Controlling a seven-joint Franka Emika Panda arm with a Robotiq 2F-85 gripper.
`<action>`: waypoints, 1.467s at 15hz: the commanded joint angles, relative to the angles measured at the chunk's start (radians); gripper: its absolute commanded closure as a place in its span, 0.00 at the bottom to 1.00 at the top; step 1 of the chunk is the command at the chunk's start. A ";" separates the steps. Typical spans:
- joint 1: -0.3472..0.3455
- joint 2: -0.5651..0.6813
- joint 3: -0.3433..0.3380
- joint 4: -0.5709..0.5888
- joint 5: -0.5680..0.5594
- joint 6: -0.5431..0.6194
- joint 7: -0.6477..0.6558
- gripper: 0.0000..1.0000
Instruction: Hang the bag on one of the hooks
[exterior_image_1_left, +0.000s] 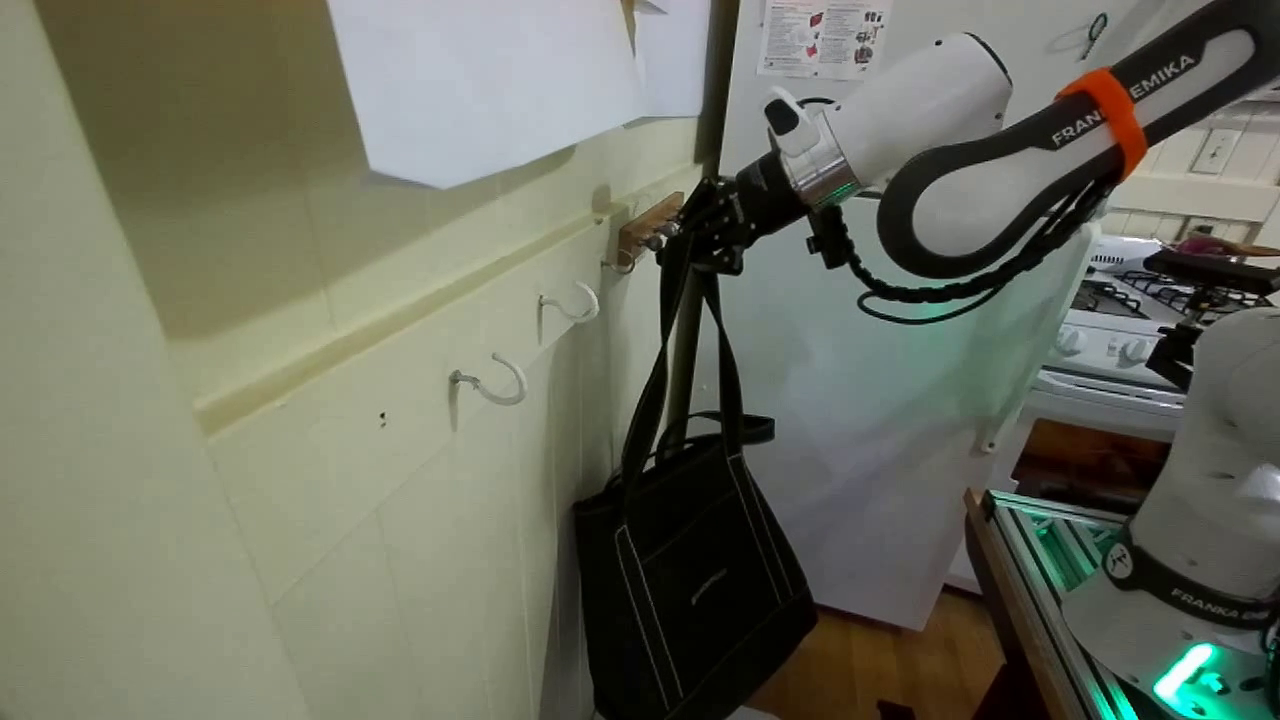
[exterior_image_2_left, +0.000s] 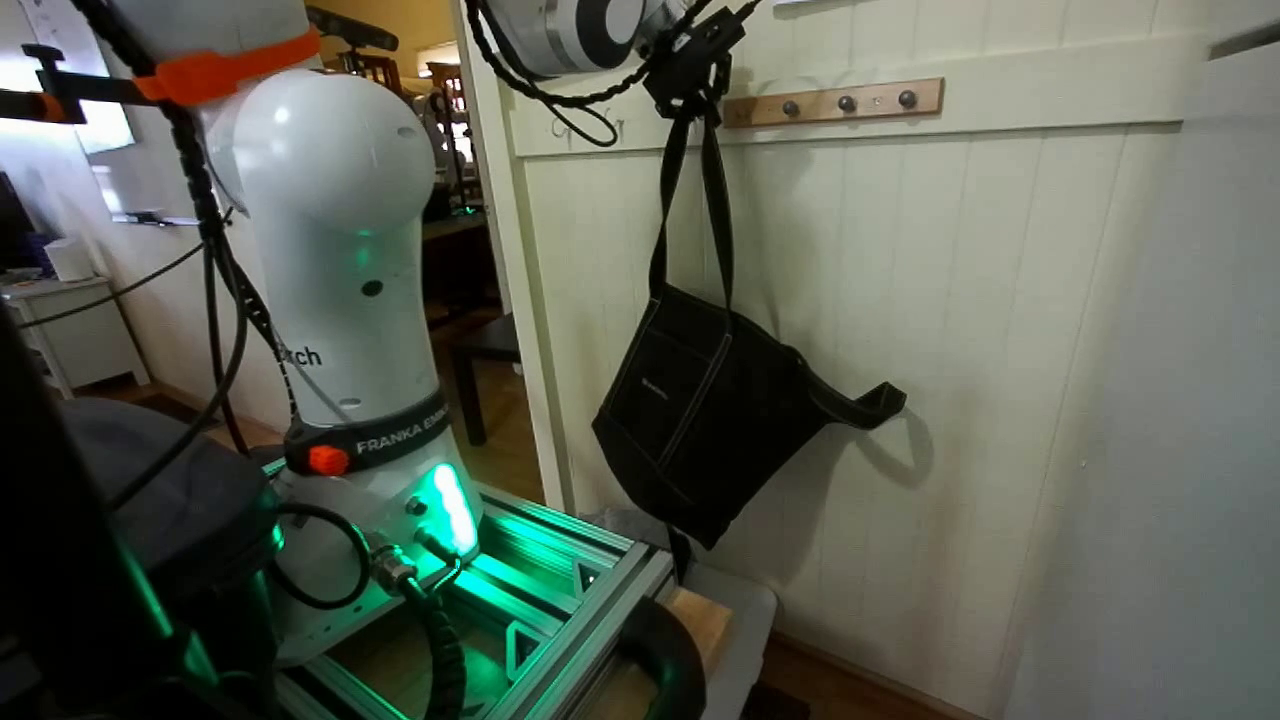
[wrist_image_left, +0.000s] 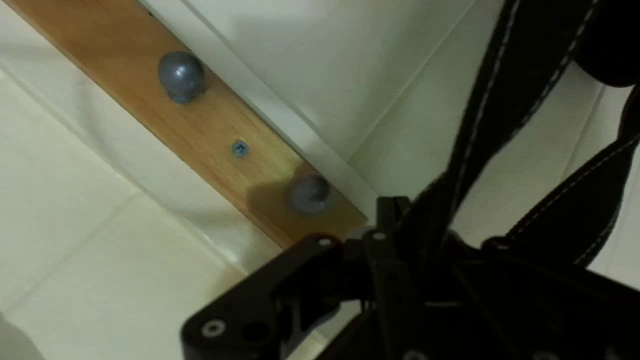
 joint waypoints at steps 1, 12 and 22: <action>0.049 -0.029 -0.084 -0.001 -0.155 0.018 0.113 0.99; 0.169 -0.006 -0.223 0.039 -0.211 0.107 0.082 0.99; 0.255 -0.008 -0.377 0.066 -0.221 0.154 0.020 0.99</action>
